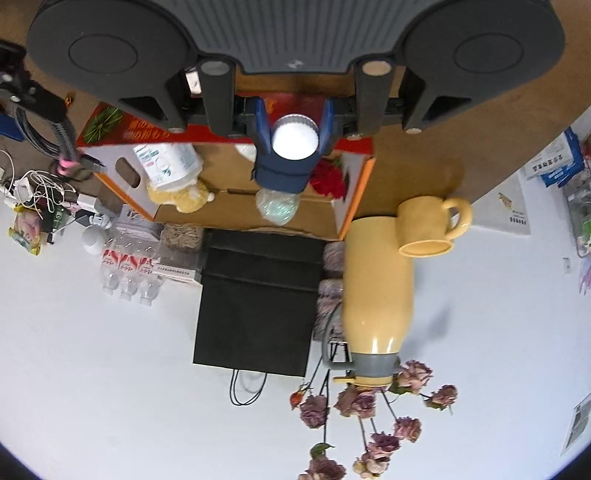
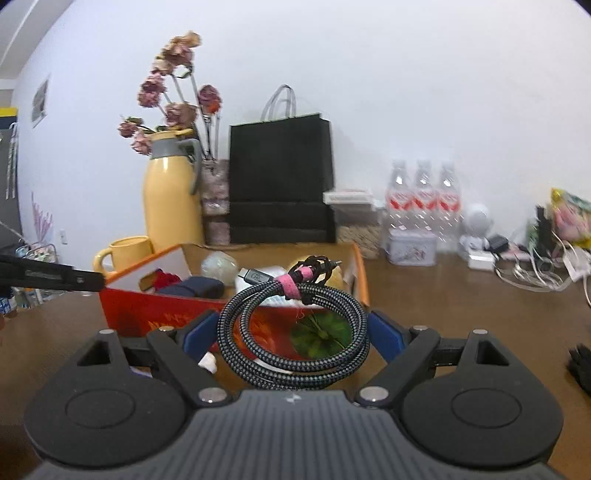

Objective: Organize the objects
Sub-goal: 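Carry the white cap and braided cable into the box and open both tools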

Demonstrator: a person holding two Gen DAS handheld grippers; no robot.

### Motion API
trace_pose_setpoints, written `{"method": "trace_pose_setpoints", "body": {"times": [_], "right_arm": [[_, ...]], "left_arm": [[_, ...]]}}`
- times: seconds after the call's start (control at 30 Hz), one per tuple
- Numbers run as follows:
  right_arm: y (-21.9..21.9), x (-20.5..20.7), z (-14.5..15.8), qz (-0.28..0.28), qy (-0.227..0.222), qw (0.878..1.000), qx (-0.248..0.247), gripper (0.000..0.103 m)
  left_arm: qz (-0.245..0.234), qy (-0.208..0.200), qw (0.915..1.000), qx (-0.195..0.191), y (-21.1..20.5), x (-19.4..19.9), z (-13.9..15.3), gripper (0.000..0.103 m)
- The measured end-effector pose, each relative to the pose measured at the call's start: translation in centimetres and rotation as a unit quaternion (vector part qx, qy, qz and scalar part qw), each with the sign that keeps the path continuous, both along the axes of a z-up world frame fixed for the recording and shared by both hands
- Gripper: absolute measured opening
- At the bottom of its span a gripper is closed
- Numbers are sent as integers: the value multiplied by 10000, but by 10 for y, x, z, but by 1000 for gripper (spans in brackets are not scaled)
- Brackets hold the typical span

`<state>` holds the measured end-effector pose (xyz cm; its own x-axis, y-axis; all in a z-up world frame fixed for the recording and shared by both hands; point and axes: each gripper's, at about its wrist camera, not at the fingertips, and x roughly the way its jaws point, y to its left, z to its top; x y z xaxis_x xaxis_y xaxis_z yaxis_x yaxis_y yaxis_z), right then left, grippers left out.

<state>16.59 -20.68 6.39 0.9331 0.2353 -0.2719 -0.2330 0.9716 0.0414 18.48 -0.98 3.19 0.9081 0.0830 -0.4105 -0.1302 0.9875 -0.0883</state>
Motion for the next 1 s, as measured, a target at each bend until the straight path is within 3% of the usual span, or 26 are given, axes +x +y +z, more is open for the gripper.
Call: {"method": "trace_pose_setpoints", "body": {"times": [0.67, 1.0], "right_arm": [[67, 90, 15, 251, -175, 9981, -531, 88], [84, 140, 10, 276, -24, 9980, -577, 88]], "left_arm": [[28, 11, 10000, 28, 0, 102, 7, 26], [93, 98, 9999, -25, 11, 145, 0, 26]]}}
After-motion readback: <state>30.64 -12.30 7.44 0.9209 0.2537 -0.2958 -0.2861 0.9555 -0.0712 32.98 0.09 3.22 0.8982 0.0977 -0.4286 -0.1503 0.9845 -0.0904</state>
